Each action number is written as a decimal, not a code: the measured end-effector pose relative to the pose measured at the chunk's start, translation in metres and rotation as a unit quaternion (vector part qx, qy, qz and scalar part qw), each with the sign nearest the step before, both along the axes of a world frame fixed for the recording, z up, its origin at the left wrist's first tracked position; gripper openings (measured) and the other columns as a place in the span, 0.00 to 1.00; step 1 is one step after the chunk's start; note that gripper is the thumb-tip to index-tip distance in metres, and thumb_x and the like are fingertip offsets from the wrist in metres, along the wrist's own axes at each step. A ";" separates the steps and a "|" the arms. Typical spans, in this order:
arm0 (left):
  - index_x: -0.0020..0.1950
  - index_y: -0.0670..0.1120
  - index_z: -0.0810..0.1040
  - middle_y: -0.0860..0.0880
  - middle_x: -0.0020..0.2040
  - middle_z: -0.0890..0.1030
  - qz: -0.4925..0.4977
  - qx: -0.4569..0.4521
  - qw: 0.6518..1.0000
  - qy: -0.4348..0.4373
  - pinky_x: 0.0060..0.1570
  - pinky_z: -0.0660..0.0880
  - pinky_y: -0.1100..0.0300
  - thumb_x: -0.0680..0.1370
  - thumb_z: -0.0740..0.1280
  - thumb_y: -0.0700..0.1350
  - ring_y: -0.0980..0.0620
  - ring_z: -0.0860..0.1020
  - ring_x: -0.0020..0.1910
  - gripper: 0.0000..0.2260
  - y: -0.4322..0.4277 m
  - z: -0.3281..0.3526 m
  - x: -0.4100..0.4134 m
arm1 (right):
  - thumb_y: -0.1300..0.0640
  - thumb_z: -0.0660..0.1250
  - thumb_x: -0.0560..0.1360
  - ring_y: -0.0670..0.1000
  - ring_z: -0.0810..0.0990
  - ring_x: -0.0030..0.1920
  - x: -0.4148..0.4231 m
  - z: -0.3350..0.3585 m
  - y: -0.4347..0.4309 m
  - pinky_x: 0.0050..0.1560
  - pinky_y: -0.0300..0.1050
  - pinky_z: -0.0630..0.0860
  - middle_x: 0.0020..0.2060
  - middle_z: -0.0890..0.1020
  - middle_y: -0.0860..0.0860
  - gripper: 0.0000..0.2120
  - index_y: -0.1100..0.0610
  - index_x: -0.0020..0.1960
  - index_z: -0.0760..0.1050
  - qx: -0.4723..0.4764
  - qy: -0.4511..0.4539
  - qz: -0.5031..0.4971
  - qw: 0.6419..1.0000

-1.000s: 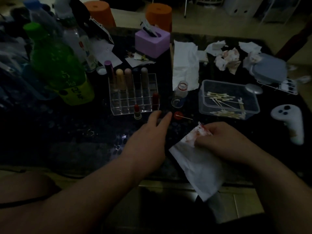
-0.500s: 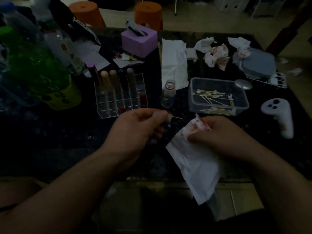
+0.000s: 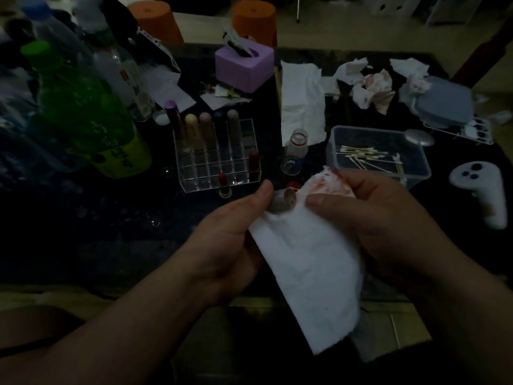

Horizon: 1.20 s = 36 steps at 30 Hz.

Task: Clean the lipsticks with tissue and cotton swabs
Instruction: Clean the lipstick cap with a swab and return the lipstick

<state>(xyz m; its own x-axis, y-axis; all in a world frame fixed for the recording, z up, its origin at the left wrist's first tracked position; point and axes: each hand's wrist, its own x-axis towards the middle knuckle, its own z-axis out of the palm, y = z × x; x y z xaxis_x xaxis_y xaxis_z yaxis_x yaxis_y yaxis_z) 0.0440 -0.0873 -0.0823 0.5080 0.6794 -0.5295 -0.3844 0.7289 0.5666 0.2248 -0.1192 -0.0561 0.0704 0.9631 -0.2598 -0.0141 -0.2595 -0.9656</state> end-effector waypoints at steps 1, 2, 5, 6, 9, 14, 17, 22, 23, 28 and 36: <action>0.64 0.36 0.78 0.37 0.59 0.82 -0.001 0.002 1.000 0.001 0.61 0.78 0.44 0.69 0.70 0.52 0.38 0.81 0.60 0.29 0.000 0.001 -0.001 | 0.61 0.74 0.71 0.60 0.86 0.47 -0.002 0.000 0.000 0.53 0.59 0.80 0.44 0.86 0.58 0.07 0.59 0.50 0.84 0.005 0.007 -0.015 1.000; 0.63 0.36 0.79 0.37 0.58 0.83 0.000 0.008 1.000 0.007 0.59 0.79 0.45 0.68 0.70 0.52 0.38 0.81 0.59 0.28 0.000 0.002 -0.002 | 0.60 0.75 0.70 0.60 0.86 0.46 -0.005 0.000 0.000 0.51 0.58 0.80 0.44 0.87 0.57 0.08 0.58 0.49 0.84 0.014 0.013 -0.026 0.999; 0.59 0.35 0.80 0.35 0.57 0.83 0.018 0.027 0.999 0.017 0.58 0.79 0.45 0.71 0.70 0.50 0.36 0.80 0.59 0.24 0.003 0.000 -0.005 | 0.58 0.76 0.68 0.57 0.86 0.43 -0.011 0.000 -0.001 0.45 0.53 0.81 0.41 0.87 0.55 0.05 0.53 0.43 0.84 0.053 -0.013 -0.056 0.997; 0.60 0.34 0.79 0.34 0.58 0.82 0.018 0.043 0.999 0.019 0.60 0.78 0.44 0.72 0.71 0.51 0.35 0.80 0.60 0.24 0.004 -0.001 -0.006 | 0.60 0.75 0.69 0.56 0.86 0.41 -0.013 0.000 -0.001 0.42 0.52 0.81 0.40 0.87 0.54 0.03 0.54 0.42 0.84 0.072 -0.042 -0.065 0.994; 0.56 0.34 0.80 0.35 0.56 0.83 0.029 0.126 0.987 0.094 0.63 0.76 0.43 0.72 0.72 0.53 0.37 0.81 0.59 0.24 0.008 -0.003 -0.008 | 0.61 0.76 0.71 0.57 0.84 0.37 -0.016 -0.001 -0.001 0.38 0.54 0.82 0.36 0.85 0.54 0.05 0.57 0.39 0.80 0.157 -0.169 -0.091 0.969; 0.42 0.46 0.82 0.38 0.42 0.81 0.043 0.260 0.916 0.302 0.45 0.78 0.46 0.68 0.68 0.64 0.48 0.77 0.40 0.21 0.008 0.007 -0.015 | 0.59 0.74 0.72 0.56 0.78 0.32 -0.020 -0.004 0.001 0.34 0.47 0.74 0.29 0.80 0.56 0.09 0.59 0.35 0.78 0.254 -0.332 -0.106 0.902; 0.37 0.46 0.81 0.48 0.30 0.77 0.044 0.257 0.923 0.284 0.32 0.73 0.65 0.70 0.68 0.59 0.57 0.75 0.30 0.16 0.007 0.013 -0.014 | 0.57 0.72 0.73 0.53 0.78 0.33 -0.030 -0.004 0.000 0.34 0.42 0.73 0.29 0.80 0.54 0.09 0.59 0.35 0.79 0.283 -0.336 -0.086 0.894; 0.39 0.40 0.83 0.39 0.34 0.81 0.055 0.243 0.934 0.257 0.29 0.71 0.64 0.68 0.70 0.60 0.54 0.74 0.28 0.22 0.006 0.007 -0.013 | 0.61 0.73 0.73 0.48 0.81 0.35 -0.041 -0.002 -0.004 0.37 0.34 0.76 0.33 0.80 0.49 0.04 0.57 0.39 0.81 0.313 -0.318 -0.060 0.893; 0.38 0.39 0.83 0.38 0.35 0.81 0.059 0.233 0.938 0.251 0.29 0.71 0.64 0.67 0.71 0.60 0.53 0.75 0.28 0.22 0.007 0.006 -0.014 | 0.62 0.74 0.73 0.48 0.81 0.35 -0.041 -0.002 -0.005 0.37 0.35 0.76 0.33 0.81 0.49 0.04 0.57 0.40 0.81 0.317 -0.318 -0.060 0.891; 0.43 0.39 0.85 0.43 0.31 0.79 0.028 0.160 0.967 0.199 0.28 0.71 0.62 0.68 0.71 0.58 0.51 0.73 0.27 0.22 0.008 0.009 -0.017 | 0.65 0.74 0.72 0.45 0.82 0.39 -0.040 -0.007 -0.008 0.40 0.33 0.77 0.38 0.82 0.47 0.09 0.54 0.49 0.81 0.347 -0.318 -0.015 0.882; 0.52 0.34 0.80 0.46 0.31 0.77 0.015 0.102 0.991 0.080 0.27 0.71 0.62 0.71 0.70 0.50 0.54 0.70 0.26 0.20 0.008 0.016 -0.019 | 0.65 0.73 0.72 0.37 0.83 0.49 -0.044 -0.014 -0.007 0.50 0.30 0.76 0.50 0.82 0.40 0.16 0.55 0.59 0.77 0.306 -0.290 -0.002 0.907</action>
